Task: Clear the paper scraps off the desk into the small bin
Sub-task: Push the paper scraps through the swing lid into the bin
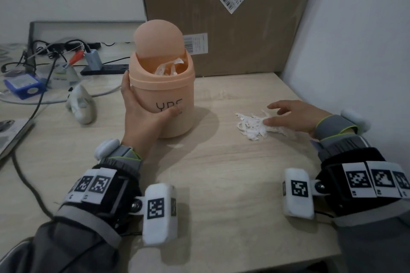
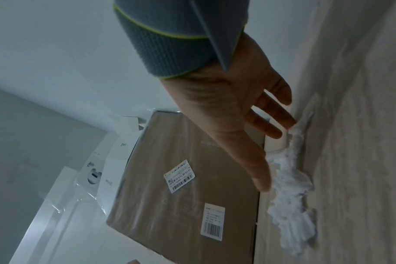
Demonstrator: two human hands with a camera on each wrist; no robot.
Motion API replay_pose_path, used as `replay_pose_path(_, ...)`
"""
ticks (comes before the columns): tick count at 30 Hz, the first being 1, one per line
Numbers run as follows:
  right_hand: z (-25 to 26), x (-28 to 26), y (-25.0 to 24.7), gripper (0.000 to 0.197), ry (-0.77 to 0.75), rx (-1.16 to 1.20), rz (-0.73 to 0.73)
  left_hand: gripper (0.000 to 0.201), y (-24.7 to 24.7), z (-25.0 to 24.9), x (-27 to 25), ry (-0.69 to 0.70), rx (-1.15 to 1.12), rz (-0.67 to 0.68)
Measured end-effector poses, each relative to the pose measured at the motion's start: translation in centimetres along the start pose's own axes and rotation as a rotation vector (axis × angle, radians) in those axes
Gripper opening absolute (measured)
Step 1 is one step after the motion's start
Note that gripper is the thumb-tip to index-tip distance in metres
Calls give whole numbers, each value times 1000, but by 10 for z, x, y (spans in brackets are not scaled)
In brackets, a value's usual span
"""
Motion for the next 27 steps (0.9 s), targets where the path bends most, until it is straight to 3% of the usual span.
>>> replay_pose_path(6,14,1,20,71,-150,-117,91,136,6,-4,-1,9,26,18)
replay_pose_path(9,17,4,21,55,-193,-161,68,137,8,-4,-1,4,34,29)
replay_pose_path(17,17,8,3,16,-249,-140,-192,136,7,-5,0,9,28,20)
replay_pose_path(21,13,4,-9,16,-270,-37,-333,135,8,-5,-1,8,34,22)
replay_pose_path(27,-2,1,-23,22,-297,423,-457,129,10,-5,1,17,37,27)
Point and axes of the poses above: each hand's wrist, its own x-axis towards the middle knuckle, its own y-axis out of the palm, z = x × y, the point moved 9 cm from there along x, towards the middle knuckle, and after that the axes turned 9 degrees about z, right-handed, at the moved point
